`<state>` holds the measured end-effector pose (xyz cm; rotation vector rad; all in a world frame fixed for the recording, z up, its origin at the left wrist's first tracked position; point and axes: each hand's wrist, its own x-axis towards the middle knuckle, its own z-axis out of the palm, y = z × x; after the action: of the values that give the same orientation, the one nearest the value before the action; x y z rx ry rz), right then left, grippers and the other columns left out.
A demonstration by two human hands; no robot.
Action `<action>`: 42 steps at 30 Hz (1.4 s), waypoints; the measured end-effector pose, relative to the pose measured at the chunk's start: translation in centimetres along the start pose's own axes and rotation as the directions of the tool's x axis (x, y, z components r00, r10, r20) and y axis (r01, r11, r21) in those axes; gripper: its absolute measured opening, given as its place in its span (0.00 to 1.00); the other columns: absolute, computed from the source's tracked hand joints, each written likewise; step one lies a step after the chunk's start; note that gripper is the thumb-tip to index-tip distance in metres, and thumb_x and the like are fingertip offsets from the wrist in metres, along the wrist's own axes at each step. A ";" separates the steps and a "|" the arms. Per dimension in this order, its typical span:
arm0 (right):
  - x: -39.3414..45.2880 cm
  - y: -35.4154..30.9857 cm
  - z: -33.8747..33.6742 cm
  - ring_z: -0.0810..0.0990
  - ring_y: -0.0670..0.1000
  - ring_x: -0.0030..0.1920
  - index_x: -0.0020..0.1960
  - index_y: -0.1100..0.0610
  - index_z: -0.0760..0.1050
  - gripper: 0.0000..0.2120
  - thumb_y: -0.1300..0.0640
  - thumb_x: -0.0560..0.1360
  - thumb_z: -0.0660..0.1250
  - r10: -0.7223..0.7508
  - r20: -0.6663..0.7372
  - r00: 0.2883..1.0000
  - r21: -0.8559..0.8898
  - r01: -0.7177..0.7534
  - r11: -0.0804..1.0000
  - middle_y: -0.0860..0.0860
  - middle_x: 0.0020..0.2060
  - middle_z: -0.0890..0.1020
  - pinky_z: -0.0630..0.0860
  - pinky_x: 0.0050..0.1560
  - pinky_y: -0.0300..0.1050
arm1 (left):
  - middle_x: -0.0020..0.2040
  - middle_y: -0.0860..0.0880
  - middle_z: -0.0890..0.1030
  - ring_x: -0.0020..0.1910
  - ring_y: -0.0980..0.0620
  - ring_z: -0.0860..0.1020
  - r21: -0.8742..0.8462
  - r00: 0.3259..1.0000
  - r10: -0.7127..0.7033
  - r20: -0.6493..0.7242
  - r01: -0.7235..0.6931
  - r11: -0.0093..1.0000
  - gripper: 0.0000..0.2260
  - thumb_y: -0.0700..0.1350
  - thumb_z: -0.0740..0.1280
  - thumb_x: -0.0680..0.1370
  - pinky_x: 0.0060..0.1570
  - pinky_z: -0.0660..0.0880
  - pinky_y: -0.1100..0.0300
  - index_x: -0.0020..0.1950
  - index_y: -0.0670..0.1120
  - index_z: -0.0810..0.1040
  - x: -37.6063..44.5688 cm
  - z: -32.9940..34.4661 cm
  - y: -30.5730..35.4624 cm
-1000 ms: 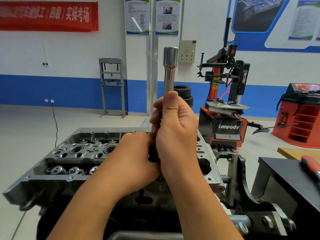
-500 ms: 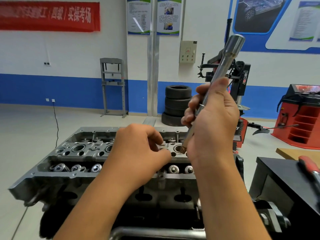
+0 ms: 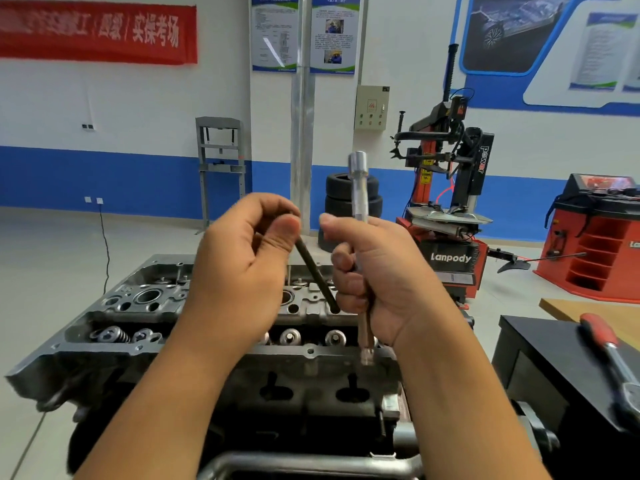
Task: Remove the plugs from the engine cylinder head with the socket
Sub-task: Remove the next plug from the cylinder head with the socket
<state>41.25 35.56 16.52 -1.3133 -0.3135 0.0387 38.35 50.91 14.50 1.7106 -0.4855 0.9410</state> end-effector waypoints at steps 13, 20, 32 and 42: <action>-9.4 -2.3 -5.1 0.60 0.44 0.19 0.44 0.58 0.74 0.11 0.53 0.80 0.70 0.027 0.012 1.000 -0.193 -0.024 0.981 0.49 0.27 0.69 0.57 0.22 0.32 | 0.32 0.52 0.77 0.27 0.56 0.72 -0.614 0.917 -0.352 0.189 0.390 0.686 0.13 0.54 0.65 0.84 0.28 0.74 0.61 0.46 0.48 0.82 -3.2 7.4 4.6; -24.8 -6.8 -22.5 0.59 0.44 0.19 0.42 0.54 0.72 0.12 0.52 0.81 0.69 0.163 -0.591 0.790 -0.277 -0.389 0.879 0.46 0.24 0.67 0.55 0.20 0.34 | 0.27 0.52 0.79 0.21 0.56 0.69 -0.386 0.732 -0.408 0.546 0.652 0.653 0.07 0.40 0.69 0.82 0.23 0.67 0.64 0.45 0.48 0.81 -15.4 18.6 8.6; -48.5 -9.9 -43.3 0.66 0.47 0.24 0.51 0.60 0.77 0.13 0.49 0.79 0.73 0.097 -0.995 0.021 0.034 -0.845 0.533 0.52 0.33 0.72 0.65 0.22 0.37 | 0.29 0.53 0.80 0.24 0.57 0.73 -0.118 0.262 -0.380 0.887 0.925 0.362 0.04 0.39 0.69 0.81 0.27 0.71 0.62 0.53 0.46 0.82 -30.0 30.1 20.4; -47.4 -8.3 -45.6 0.73 0.50 0.29 0.49 0.58 0.82 0.17 0.47 0.71 0.81 0.078 -0.997 0.014 0.017 -0.924 0.383 0.54 0.35 0.79 0.73 0.27 0.40 | 0.31 0.49 0.80 0.24 0.56 0.72 -0.035 0.248 -0.466 0.849 0.908 0.418 0.06 0.37 0.67 0.80 0.29 0.72 0.59 0.49 0.45 0.83 -31.5 30.4 20.6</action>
<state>5.95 -19.27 4.73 -1.9142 1.5737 -0.1751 15.17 11.47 -1.24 1.4220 -0.3149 -0.6696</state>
